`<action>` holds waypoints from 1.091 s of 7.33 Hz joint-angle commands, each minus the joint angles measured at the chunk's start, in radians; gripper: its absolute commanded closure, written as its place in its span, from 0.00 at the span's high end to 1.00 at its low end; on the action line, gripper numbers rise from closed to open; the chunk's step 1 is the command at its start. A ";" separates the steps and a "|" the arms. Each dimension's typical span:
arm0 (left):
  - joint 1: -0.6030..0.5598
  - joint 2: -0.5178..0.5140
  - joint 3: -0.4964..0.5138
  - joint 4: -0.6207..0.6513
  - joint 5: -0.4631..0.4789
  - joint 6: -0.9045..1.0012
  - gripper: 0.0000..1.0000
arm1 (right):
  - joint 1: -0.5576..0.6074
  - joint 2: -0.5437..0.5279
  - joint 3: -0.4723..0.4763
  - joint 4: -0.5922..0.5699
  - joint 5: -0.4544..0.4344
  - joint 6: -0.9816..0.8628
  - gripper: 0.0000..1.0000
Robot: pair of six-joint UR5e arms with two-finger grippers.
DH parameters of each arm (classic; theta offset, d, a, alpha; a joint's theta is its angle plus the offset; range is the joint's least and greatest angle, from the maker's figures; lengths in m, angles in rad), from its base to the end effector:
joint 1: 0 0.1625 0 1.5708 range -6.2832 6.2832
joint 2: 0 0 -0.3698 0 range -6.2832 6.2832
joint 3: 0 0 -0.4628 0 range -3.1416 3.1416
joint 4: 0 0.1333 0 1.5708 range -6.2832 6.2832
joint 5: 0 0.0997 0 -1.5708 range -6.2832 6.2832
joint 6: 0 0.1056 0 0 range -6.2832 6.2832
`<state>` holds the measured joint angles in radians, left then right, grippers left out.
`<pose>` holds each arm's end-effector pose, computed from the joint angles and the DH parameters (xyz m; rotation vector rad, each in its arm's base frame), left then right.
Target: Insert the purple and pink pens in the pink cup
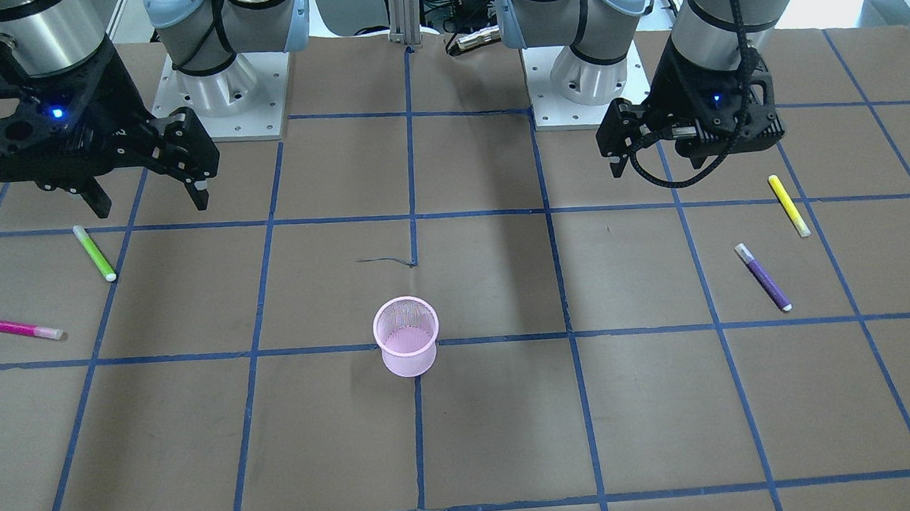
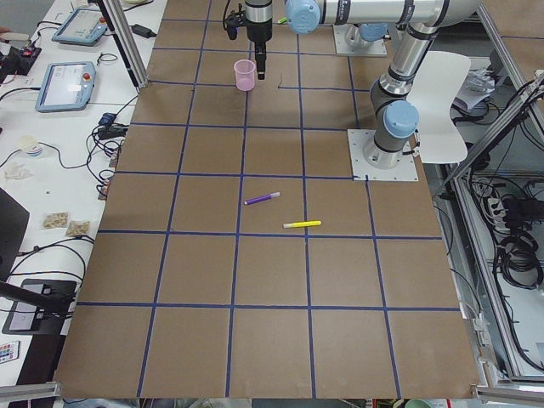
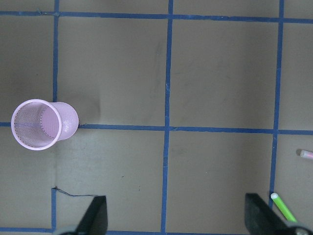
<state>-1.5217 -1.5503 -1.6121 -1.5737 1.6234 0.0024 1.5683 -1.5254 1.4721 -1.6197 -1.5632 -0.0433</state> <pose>-0.1005 -0.5579 0.4148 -0.0712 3.0886 0.0387 0.1326 -0.5892 0.4617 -0.0645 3.1316 -0.1604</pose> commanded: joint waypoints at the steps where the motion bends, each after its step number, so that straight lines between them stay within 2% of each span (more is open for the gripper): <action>1: -0.002 0.002 0.000 0.000 -0.008 -0.008 1.00 | 0.001 -0.007 0.007 0.007 -0.003 0.000 1.00; 3: 0.000 0.002 0.001 0.000 -0.031 -0.007 1.00 | -0.002 -0.013 0.004 0.021 -0.006 0.002 1.00; 4: 0.000 0.002 0.001 0.001 -0.033 0.007 1.00 | -0.001 -0.027 0.005 0.088 -0.012 0.019 1.00; 6: 0.002 0.001 0.003 0.007 -0.028 0.013 1.00 | -0.026 -0.018 0.007 0.080 -0.020 -0.031 1.00; 7: 0.011 -0.008 0.004 0.009 -0.027 -0.001 1.00 | -0.072 -0.022 0.007 0.105 -0.055 -0.144 1.00; 8: 0.087 -0.023 0.017 0.008 -0.036 0.014 1.00 | -0.155 -0.024 0.007 0.109 -0.099 -0.284 1.00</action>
<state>-1.4977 -1.5583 -1.6054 -1.5664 1.5941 0.0093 1.4968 -1.5474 1.4786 -1.5222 -1.6145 -0.1749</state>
